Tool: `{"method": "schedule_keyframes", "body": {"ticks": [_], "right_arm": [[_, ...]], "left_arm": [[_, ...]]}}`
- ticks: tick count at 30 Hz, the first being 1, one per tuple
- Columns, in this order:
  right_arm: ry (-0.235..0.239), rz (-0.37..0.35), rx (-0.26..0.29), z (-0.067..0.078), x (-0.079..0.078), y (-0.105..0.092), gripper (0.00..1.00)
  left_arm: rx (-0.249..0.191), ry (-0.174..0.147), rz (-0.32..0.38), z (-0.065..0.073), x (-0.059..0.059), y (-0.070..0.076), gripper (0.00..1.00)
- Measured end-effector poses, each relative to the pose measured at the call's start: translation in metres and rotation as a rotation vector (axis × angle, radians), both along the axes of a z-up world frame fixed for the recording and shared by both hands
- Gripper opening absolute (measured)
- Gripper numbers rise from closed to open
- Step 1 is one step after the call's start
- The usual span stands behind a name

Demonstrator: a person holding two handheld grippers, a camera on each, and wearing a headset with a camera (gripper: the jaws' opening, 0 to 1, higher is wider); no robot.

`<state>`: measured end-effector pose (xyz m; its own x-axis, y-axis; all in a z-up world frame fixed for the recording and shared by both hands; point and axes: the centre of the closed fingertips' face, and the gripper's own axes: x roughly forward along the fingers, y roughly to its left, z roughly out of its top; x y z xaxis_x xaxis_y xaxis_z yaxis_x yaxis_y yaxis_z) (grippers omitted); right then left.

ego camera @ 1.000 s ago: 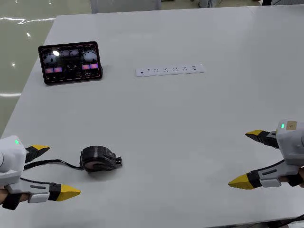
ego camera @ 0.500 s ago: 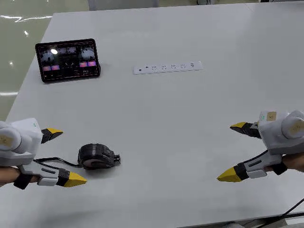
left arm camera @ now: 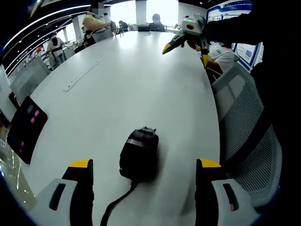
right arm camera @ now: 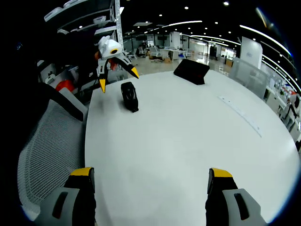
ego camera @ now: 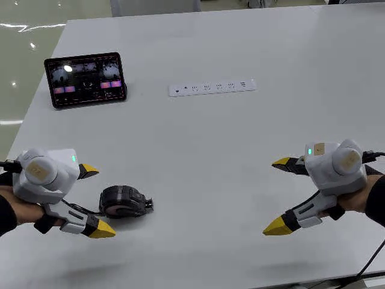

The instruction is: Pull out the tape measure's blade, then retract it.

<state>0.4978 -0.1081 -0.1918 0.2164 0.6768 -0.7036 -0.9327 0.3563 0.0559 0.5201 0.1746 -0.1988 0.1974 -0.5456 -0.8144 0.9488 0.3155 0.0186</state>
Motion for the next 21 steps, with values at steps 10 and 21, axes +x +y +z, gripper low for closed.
{"method": "schedule_keyframes", "body": {"ticks": [10, 21], "right_arm": [[-0.012, 0.035, 0.001, -0.002, 0.013, 0.017, 0.99], [-0.012, 0.073, 0.008, -0.011, 0.021, 0.046, 0.99]], "left_arm": [[0.051, 0.011, -0.068, -0.006, 0.009, -0.011, 0.76], [0.126, 0.038, -0.122, -0.021, 0.012, -0.018, 0.65]]}}
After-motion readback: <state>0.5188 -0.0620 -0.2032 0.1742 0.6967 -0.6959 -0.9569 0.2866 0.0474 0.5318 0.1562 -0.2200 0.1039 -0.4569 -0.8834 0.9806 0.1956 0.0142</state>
